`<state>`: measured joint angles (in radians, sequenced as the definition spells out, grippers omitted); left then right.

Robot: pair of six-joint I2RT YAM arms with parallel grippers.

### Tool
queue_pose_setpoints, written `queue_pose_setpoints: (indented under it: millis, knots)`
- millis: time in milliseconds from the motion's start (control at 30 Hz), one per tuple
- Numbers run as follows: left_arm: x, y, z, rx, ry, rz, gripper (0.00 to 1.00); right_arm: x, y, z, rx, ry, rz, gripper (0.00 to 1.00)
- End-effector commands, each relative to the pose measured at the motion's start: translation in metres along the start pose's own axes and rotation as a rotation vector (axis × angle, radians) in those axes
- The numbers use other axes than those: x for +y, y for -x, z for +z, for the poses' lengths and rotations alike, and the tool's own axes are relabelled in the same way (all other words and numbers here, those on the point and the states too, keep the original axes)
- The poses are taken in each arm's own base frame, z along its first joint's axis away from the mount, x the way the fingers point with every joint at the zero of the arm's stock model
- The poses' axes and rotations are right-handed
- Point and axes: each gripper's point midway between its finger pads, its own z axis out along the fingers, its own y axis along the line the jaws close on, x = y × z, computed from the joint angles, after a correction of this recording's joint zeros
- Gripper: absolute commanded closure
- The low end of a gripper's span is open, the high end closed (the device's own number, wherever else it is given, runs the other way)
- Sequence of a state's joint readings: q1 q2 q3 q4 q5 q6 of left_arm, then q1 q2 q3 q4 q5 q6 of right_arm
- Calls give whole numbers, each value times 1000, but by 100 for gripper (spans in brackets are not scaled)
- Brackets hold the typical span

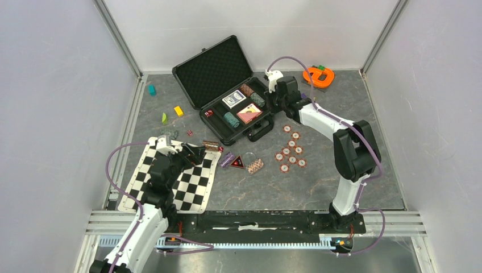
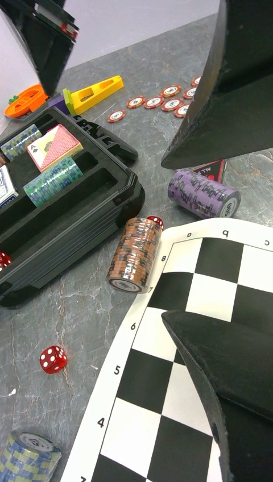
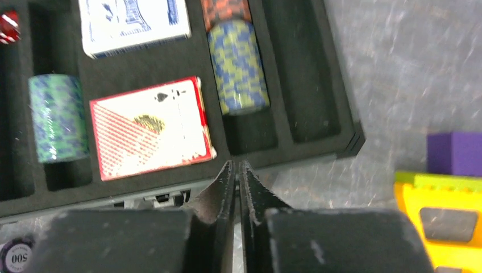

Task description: Pack up texas hold em set

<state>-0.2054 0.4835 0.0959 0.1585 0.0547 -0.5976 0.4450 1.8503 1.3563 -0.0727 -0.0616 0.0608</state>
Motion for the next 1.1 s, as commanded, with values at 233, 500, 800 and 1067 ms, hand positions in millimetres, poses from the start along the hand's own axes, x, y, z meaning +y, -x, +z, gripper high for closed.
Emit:
queue_pose_setpoints:
  millis: [233, 500, 800, 1067]
  knots:
    - [-13, 16, 1, -40, -39, 18, 0, -7, -6, 23, 6, -44, 14, 100]
    - [-12, 15, 1, -36, -36, 18, 0, -10, 1, 54, 2, -52, 17, 100]
    - [-11, 15, 2, -35, -33, 20, 0, -1, 15, 85, -18, 3, 38, 100]
    - [-10, 14, 3, -31, -28, 19, 0, -5, -14, 64, 61, -23, 36, 96]
